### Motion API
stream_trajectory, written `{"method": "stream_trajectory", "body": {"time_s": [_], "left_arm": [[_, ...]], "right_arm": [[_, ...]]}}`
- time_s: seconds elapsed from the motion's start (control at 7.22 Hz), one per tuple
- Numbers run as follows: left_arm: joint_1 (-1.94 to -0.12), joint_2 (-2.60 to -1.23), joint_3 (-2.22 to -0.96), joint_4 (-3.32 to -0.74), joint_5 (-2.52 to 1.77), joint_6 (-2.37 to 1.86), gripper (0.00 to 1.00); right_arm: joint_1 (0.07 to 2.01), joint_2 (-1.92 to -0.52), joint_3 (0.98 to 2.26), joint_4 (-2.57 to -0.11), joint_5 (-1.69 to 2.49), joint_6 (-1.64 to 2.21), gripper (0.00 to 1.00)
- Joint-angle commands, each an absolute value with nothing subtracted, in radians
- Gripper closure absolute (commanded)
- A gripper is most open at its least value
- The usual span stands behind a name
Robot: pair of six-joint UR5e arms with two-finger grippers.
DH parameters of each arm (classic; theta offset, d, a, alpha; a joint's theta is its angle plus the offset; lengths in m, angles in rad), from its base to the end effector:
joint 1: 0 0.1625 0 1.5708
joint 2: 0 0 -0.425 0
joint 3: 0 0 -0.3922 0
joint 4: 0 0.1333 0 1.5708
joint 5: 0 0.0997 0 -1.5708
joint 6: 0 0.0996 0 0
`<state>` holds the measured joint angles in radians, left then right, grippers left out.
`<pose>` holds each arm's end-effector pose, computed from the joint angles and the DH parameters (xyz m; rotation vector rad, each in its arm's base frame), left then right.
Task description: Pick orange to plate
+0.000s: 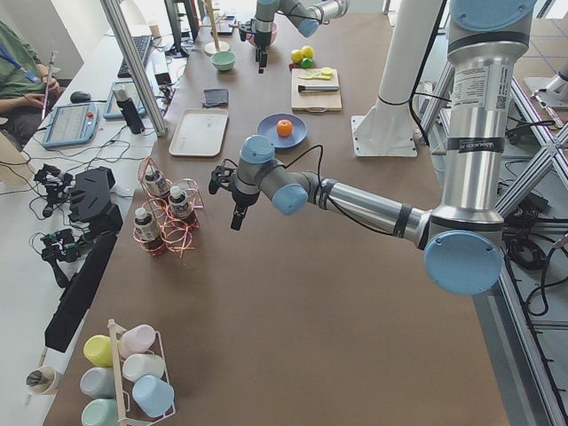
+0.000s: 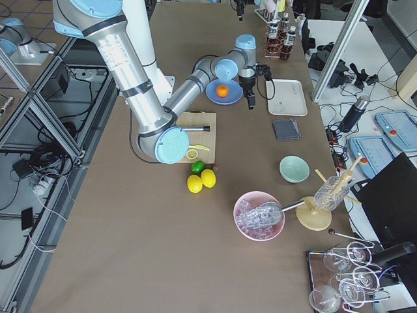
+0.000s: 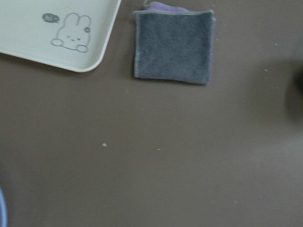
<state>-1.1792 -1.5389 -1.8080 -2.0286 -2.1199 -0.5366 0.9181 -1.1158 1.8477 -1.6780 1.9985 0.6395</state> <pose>0.1162 -0.4944 0.5129 0.3407 0.7609 0.0455 -0.2989 -0.5424 0.2974 0.2421 -0.7006 -0.1462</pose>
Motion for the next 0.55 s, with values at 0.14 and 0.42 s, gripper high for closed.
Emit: {"method": "stream_trajectory", "body": {"time_s": [0.14,0.42], "left_arm": [[-1.32,-1.414,-1.798,-2.037,-2.221,-0.402,0.02],[-1.42,-1.368,-1.781,-2.028,-2.224,-0.268,0.02]], "right_arm": [[1.171,-1.373,1.896,-1.694,2.152,0.436,0.0],[1.311,-1.492,1.849,-1.695,2.151,0.245,0.0]]}}
